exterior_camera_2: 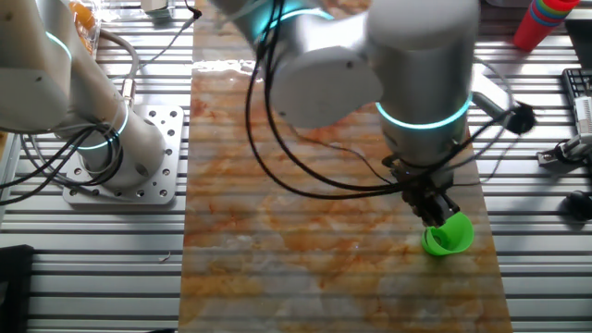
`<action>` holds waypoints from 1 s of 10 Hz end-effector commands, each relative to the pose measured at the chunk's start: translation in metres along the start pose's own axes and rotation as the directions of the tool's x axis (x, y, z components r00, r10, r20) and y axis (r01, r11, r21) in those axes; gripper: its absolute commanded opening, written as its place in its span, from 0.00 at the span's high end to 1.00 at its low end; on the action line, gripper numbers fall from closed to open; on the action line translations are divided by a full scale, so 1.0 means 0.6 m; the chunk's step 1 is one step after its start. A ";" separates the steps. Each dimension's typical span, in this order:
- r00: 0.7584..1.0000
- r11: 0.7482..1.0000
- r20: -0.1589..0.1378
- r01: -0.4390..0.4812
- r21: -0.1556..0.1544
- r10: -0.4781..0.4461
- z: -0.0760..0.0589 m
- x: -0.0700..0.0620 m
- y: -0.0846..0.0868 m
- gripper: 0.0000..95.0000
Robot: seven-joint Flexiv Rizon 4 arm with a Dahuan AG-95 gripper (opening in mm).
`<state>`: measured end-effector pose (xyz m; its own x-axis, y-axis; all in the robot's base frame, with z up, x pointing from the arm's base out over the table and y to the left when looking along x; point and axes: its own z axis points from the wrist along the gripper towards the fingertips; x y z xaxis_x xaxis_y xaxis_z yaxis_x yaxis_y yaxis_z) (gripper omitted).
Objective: Stack the cups
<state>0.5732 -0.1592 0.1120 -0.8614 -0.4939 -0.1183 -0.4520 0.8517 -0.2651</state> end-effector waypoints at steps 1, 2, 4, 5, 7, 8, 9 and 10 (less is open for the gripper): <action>0.999 0.999 -0.003 -0.037 -0.013 0.037 -0.003 0.000 0.002 0.80; 0.999 1.000 0.019 -0.029 -0.007 0.029 -0.003 0.000 0.002 0.80; 0.997 1.000 0.071 -0.023 0.004 0.023 0.004 -0.001 -0.004 0.80; 0.997 0.999 0.076 -0.031 -0.012 0.032 0.005 -0.001 -0.005 0.80; 0.997 0.998 0.039 -0.061 -0.032 0.062 -0.001 0.000 0.000 0.80; 0.997 0.997 0.031 -0.073 -0.037 0.074 -0.001 0.000 0.001 0.80; 0.995 0.994 0.012 -0.096 -0.046 0.097 -0.003 0.000 0.003 0.80; 0.986 0.984 -0.017 -0.164 -0.072 0.163 -0.004 0.000 0.004 0.80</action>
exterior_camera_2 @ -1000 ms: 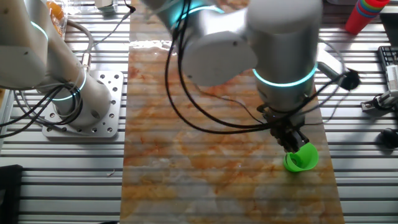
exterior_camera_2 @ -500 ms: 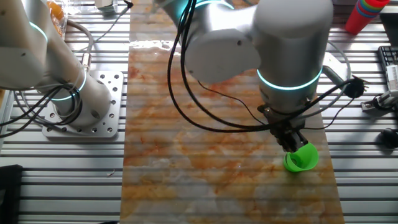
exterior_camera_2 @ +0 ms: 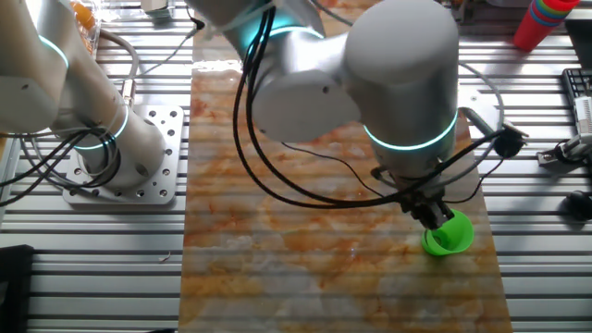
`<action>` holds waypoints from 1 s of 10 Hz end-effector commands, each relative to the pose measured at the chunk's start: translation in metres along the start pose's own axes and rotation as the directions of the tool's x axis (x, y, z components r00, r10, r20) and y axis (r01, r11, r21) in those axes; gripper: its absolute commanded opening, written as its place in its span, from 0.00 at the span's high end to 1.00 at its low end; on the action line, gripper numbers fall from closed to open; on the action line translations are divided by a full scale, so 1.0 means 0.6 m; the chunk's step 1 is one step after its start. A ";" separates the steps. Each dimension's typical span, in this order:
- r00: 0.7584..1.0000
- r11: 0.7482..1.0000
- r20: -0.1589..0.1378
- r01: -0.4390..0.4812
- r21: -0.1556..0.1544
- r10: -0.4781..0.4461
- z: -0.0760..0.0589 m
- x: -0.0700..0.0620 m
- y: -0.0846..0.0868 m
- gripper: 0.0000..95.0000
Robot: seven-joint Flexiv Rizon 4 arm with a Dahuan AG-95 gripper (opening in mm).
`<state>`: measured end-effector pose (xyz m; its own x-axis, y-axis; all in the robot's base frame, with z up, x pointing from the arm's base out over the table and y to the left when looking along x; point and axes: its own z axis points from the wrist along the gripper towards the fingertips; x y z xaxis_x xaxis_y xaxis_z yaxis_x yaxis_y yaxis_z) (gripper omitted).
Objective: Stack the cups
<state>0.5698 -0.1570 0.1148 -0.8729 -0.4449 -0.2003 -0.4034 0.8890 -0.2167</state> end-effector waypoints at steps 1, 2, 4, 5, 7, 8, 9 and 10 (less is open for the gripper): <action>0.972 0.977 -0.124 -0.207 -0.045 0.200 0.002 -0.002 0.000 0.80; 0.957 0.962 -0.144 -0.264 -0.074 0.252 0.002 -0.002 0.000 1.00; 0.921 0.929 -0.206 -0.355 -0.103 0.329 0.002 -0.002 0.000 0.80; 0.905 0.916 -0.227 -0.390 -0.095 0.361 0.002 -0.002 0.000 1.00; 0.882 0.896 -0.252 -0.432 -0.102 0.397 0.002 -0.002 0.000 1.00; 0.881 0.895 -0.252 -0.436 -0.099 0.401 0.002 -0.002 0.000 1.00; 0.881 0.896 -0.256 -0.433 -0.097 0.397 -0.001 -0.010 -0.006 1.00; 0.887 0.902 -0.256 -0.420 -0.101 0.385 -0.005 -0.025 -0.023 1.00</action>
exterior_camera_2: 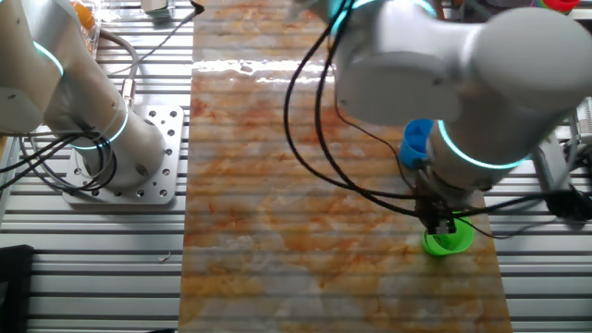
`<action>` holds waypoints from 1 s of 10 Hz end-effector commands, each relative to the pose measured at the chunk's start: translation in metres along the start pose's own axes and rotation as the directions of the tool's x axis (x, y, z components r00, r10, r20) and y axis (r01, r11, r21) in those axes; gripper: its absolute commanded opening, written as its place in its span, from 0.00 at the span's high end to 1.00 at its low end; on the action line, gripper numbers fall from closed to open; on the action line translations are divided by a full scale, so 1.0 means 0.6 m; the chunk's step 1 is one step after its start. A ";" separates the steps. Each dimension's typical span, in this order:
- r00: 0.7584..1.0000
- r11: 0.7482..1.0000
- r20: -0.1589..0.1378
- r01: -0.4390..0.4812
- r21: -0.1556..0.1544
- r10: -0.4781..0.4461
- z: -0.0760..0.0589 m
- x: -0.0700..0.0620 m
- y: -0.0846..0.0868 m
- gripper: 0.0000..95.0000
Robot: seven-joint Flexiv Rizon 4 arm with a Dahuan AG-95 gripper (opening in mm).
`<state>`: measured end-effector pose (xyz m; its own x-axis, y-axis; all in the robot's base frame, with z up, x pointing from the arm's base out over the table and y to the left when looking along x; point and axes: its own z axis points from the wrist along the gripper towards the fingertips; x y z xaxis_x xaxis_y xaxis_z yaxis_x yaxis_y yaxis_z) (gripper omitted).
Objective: Stack the cups
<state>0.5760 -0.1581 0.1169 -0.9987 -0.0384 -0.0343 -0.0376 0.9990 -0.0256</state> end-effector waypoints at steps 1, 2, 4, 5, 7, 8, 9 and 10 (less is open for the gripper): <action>1.000 1.000 -0.018 -0.001 -0.011 0.001 -0.016 -0.036 -0.014 0.80; 1.000 1.000 -0.014 0.013 -0.010 -0.013 -0.015 -0.061 -0.020 0.80; 0.999 0.999 0.004 0.032 -0.010 -0.032 -0.009 -0.088 -0.022 0.80; 0.999 0.999 0.008 0.037 -0.014 -0.037 -0.011 -0.094 -0.017 0.80; 1.000 0.999 0.002 0.027 -0.023 -0.027 -0.020 -0.096 0.006 0.80; 0.999 0.999 0.001 0.033 -0.023 -0.033 -0.022 -0.095 0.009 0.80; 0.999 0.999 -0.008 0.037 -0.028 -0.038 -0.017 -0.096 0.012 0.80; 0.999 0.999 -0.016 0.036 -0.027 -0.036 -0.013 -0.097 0.015 0.80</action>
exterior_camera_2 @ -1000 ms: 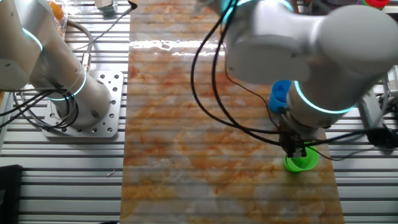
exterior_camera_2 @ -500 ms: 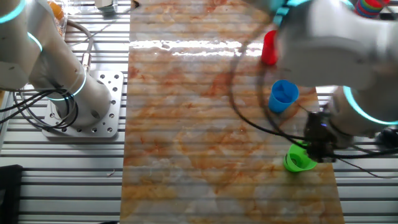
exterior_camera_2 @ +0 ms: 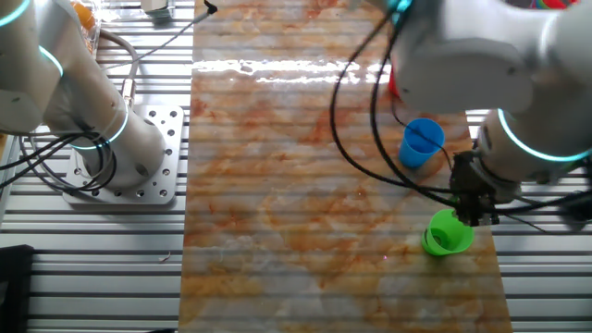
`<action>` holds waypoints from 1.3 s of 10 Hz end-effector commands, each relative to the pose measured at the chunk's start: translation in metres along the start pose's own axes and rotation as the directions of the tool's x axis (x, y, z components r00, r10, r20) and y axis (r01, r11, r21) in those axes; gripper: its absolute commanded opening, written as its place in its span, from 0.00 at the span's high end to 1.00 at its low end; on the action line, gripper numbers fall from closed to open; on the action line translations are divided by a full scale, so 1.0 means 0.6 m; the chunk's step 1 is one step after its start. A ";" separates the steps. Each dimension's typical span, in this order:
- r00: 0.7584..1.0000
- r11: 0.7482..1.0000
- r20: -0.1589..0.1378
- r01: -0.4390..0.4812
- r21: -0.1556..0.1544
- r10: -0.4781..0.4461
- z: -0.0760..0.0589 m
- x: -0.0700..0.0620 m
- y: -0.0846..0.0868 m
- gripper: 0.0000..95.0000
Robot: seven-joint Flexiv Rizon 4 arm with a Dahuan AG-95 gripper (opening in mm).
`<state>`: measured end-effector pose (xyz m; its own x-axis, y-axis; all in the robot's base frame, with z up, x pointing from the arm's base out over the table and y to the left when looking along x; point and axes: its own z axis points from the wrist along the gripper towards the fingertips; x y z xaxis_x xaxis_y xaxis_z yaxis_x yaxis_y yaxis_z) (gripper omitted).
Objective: Stack the cups
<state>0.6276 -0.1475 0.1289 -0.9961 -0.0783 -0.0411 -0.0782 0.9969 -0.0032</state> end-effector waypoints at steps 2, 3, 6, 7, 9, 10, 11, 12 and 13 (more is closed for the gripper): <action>0.999 1.000 -0.033 0.005 0.000 -0.005 0.007 -0.011 0.003 0.80; 0.999 1.000 -0.035 0.002 0.001 -0.002 0.008 -0.012 0.006 0.80; 0.999 1.000 -0.037 -0.005 0.008 0.005 0.022 -0.010 0.004 0.80; 0.999 1.000 -0.037 -0.004 0.010 0.004 0.029 -0.005 -0.001 0.80; 0.999 1.000 -0.035 0.002 0.010 -0.002 0.037 -0.002 -0.004 0.80; 0.999 1.000 -0.035 -0.005 0.011 0.005 0.041 -0.002 -0.001 0.80; 0.999 1.000 -0.035 -0.007 0.012 0.008 0.042 -0.003 0.002 0.80; 0.999 1.000 -0.037 -0.012 0.018 0.012 0.045 -0.003 0.003 0.80; 0.999 1.000 -0.038 -0.008 0.018 0.009 0.049 -0.002 0.000 0.80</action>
<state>0.6286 -0.1493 0.0971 -0.9975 -0.0713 0.0000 -0.0713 0.9971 -0.0247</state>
